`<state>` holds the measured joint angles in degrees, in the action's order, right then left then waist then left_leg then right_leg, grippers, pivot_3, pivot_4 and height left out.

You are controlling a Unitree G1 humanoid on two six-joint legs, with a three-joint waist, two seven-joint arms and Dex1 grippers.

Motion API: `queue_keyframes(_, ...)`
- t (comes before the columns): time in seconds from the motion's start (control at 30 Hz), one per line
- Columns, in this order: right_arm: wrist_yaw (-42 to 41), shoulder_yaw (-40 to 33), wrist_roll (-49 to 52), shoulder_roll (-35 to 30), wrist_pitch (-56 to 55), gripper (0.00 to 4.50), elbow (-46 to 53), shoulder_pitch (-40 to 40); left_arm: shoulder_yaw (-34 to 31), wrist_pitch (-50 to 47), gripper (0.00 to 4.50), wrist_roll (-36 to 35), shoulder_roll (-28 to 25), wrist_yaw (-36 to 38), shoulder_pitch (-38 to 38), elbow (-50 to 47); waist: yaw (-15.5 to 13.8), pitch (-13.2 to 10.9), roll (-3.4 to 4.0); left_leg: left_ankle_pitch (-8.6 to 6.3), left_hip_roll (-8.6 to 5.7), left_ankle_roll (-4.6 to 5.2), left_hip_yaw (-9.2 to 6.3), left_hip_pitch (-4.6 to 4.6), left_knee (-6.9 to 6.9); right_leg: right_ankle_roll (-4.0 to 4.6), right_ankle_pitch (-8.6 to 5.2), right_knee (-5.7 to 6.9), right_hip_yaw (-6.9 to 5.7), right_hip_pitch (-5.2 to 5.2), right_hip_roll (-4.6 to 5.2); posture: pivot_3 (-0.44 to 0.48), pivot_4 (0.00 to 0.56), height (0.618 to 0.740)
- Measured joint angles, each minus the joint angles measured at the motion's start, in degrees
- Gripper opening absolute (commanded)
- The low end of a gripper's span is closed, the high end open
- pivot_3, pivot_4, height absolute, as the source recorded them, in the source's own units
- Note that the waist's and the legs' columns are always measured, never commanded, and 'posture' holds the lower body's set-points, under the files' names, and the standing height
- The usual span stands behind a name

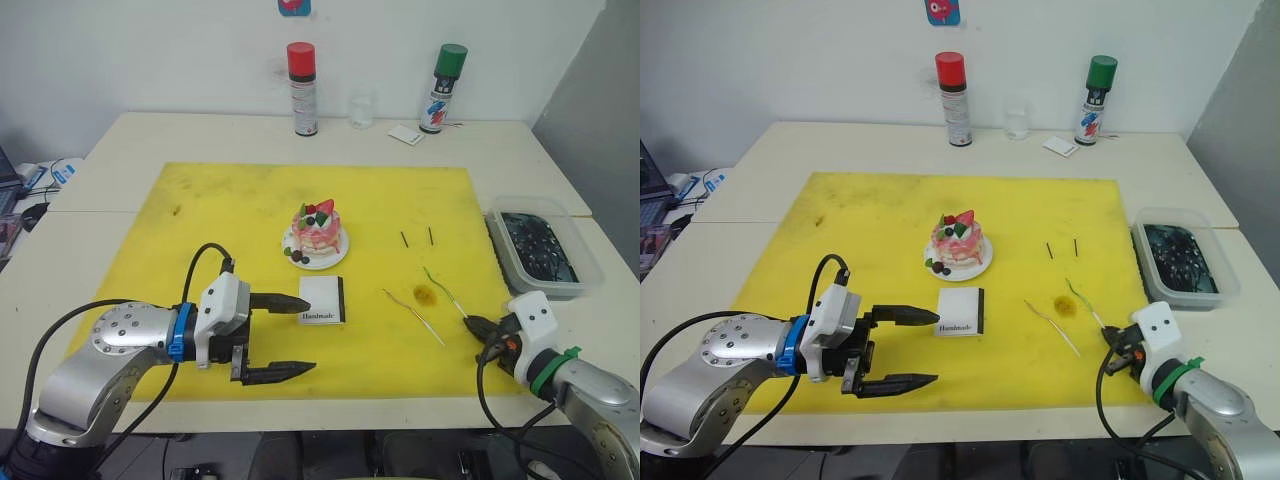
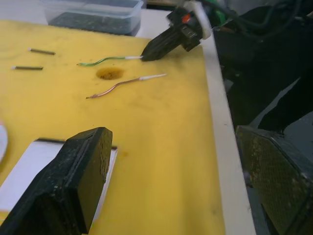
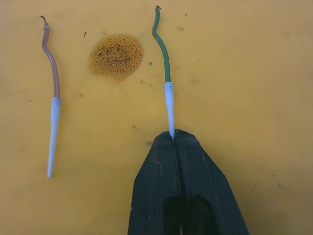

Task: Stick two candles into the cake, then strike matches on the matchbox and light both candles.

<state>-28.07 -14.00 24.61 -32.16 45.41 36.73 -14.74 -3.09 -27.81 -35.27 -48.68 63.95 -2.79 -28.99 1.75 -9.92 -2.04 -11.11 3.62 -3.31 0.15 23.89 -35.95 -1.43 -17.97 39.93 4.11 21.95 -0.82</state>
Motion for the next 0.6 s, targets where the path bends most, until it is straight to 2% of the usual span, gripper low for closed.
queue_keyframes(0.1, -4.04, -4.28, 5.36, -2.61, 1.60, 0.02, 0.18, 0.38, -0.37, -3.44, 4.50, -0.16, -1.92, -1.45, -1.25, 0.94, 0.03, -0.02, 0.00, 0.00, 0.00, 0.00, 0.03, 0.00, 0.01, -0.04, 0.02, 0.00, -0.03, 0.02, -0.01, 0.000, 0.150, 0.740)
queue_keyframes(0.23, -5.85, -7.98, 14.86, -3.37, 4.03, 0.02, 1.61, 7.22, -2.06, -9.37, 4.50, -3.12, -2.90, -2.65, -5.11, 3.85, 0.31, -0.05, 0.03, 0.00, 0.04, 0.01, 0.01, -0.02, 0.00, -0.04, 0.03, 0.02, -0.04, 0.04, -0.07, 0.000, 0.150, 0.740)
queue_keyframes(0.4, 0.62, -7.82, 29.44, 0.38, 8.62, 0.02, 2.00, 21.02, -5.46, -24.78, 4.50, -19.41, -2.08, -5.57, -14.31, 6.39, 0.19, -0.13, -0.03, 0.00, 0.01, 0.01, -0.02, 0.12, -0.01, -0.20, 0.12, 0.01, -0.10, 0.09, -0.08, 0.000, 0.150, 0.740)
queue_keyframes(0.5, 6.49, -6.20, 37.44, 2.90, 10.29, 0.02, 1.64, 28.07, -8.34, -31.28, 4.50, -29.50, 2.53, -11.95, -24.20, 11.56, -0.22, -0.14, -0.05, 0.01, -0.02, 0.01, -0.19, 0.45, -0.08, -0.23, 0.13, -0.01, -0.26, 0.24, -0.09, 0.000, 0.150, 0.740)
queue_keyframes(0.6, 11.57, -4.54, 44.25, 4.29, 11.24, 0.02, 0.13, 31.46, -9.15, -35.34, 4.50, -37.28, 7.47, -18.25, -30.45, 15.59, -0.08, -0.14, -0.05, -0.01, -0.07, 0.03, -0.12, 0.54, -0.09, -0.26, 0.13, -0.07, -0.21, 0.29, -0.05, 0.000, 0.150, 0.740)
